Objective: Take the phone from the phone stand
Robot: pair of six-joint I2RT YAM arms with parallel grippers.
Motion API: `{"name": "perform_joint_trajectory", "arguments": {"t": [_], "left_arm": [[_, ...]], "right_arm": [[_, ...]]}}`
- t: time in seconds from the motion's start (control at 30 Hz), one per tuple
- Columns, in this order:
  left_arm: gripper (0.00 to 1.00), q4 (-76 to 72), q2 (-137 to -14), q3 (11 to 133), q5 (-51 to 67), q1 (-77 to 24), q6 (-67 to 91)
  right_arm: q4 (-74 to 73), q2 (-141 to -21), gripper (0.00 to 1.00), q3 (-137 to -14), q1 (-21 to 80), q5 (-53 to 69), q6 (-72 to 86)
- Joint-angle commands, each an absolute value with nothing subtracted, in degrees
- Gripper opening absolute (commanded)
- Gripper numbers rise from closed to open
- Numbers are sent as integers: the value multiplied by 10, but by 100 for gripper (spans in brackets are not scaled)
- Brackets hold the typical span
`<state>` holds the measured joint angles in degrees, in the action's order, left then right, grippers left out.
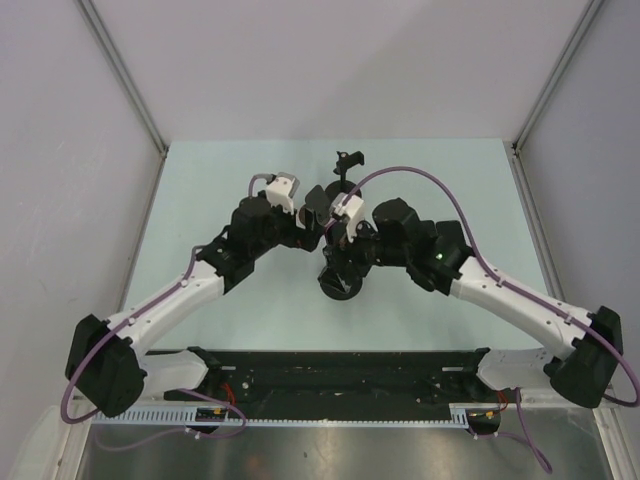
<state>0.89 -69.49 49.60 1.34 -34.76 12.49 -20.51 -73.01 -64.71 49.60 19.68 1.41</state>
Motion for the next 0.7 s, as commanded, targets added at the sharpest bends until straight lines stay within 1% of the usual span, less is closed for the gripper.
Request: {"name": "perform_joint_trajectory", "arguments": {"t": [0.0, 0.07, 0.2, 0.43, 0.67], "left_arm": [[100, -17, -627, 492, 2, -339, 105], [100, -17, -601, 480, 2, -338, 103], [100, -17, -536, 461, 10, -338, 105], [100, -17, -479, 427, 45, -338, 115], [100, -17, -459, 413, 48, -338, 113]], "right_arm": [[-158, -649, 98, -653, 499, 66, 33], [-146, -632, 100, -654, 498, 14, 22], [-117, -613, 100, -654, 494, -44, 1], [-49, -651, 100, -656, 483, -14, -23], [-5, -692, 100, -657, 483, -20, -19]]}}
